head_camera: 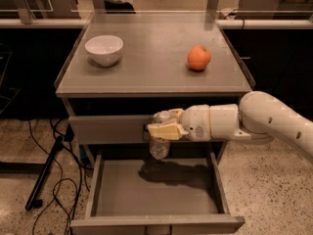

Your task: Pick water bottle from middle drawer and place on counter

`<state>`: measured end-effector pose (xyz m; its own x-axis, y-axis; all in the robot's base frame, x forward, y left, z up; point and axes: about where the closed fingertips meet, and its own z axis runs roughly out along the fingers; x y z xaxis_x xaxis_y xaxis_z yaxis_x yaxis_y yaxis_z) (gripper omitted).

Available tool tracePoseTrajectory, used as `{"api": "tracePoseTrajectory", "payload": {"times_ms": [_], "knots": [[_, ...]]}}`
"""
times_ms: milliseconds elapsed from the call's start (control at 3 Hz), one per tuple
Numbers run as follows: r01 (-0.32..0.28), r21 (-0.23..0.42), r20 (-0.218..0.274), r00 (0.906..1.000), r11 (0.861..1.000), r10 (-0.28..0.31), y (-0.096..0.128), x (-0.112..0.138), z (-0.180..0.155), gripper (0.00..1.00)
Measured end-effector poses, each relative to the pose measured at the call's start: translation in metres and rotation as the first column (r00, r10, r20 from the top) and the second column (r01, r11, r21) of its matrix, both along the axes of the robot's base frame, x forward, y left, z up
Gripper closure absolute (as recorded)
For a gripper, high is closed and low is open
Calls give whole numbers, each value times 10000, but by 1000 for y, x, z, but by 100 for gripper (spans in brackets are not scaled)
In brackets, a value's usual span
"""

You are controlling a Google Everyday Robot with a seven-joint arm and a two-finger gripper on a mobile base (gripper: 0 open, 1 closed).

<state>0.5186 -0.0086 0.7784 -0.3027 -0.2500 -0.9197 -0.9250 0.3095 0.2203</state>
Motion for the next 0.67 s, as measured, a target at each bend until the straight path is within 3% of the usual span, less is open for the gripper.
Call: {"api": "tracePoseTrajectory", "payload": {"times_ms": [333, 667], "knots": [[-197, -20, 26, 9998, 9998, 197, -3, 3, 12, 100], [-618, -303, 374, 9973, 9976, 629, -4, 13, 58, 100]]}}
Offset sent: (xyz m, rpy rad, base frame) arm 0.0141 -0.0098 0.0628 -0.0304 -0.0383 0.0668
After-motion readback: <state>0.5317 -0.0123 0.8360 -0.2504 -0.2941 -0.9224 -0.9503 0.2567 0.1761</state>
